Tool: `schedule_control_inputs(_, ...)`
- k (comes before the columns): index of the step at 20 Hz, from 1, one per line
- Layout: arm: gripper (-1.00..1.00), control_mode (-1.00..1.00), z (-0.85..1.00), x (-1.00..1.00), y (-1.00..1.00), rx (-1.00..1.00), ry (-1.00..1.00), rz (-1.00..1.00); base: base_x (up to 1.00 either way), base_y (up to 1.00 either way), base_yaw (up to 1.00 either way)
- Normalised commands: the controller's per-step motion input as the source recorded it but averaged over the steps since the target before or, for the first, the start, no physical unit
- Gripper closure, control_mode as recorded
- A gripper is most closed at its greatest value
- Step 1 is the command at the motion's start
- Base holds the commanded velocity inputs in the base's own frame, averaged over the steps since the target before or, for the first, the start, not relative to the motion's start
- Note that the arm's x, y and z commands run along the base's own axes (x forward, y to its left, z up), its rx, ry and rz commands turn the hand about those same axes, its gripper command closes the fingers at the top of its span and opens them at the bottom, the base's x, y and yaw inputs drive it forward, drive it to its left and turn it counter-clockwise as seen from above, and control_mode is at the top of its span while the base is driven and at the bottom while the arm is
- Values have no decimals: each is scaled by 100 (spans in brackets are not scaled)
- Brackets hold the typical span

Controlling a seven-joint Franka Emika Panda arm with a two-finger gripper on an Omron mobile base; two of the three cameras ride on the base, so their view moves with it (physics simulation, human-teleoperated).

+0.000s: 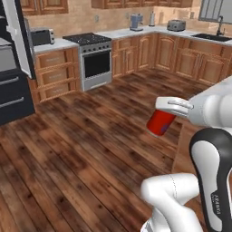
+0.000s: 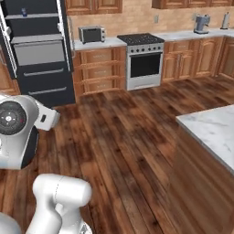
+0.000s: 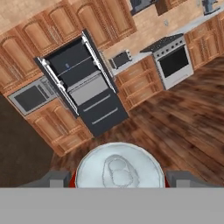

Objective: Open the fridge, grab two sodas, and place both sodas inside the bowl with ice on the dining counter.

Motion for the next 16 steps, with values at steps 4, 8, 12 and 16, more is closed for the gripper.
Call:
schedule_control_inputs(4,100,100,0,0,0,0,0,0,-81,-99,-8)
schedule_control_inputs(8,100,100,0,0,0,0,0,0,-74,-100,-6)
schedule_control_inputs(12,100,100,0,0,0,0,0,0,-57,-100,-2)
schedule_control_inputs(16,100,100,0,0,0,0,0,0,-46,-100,0)
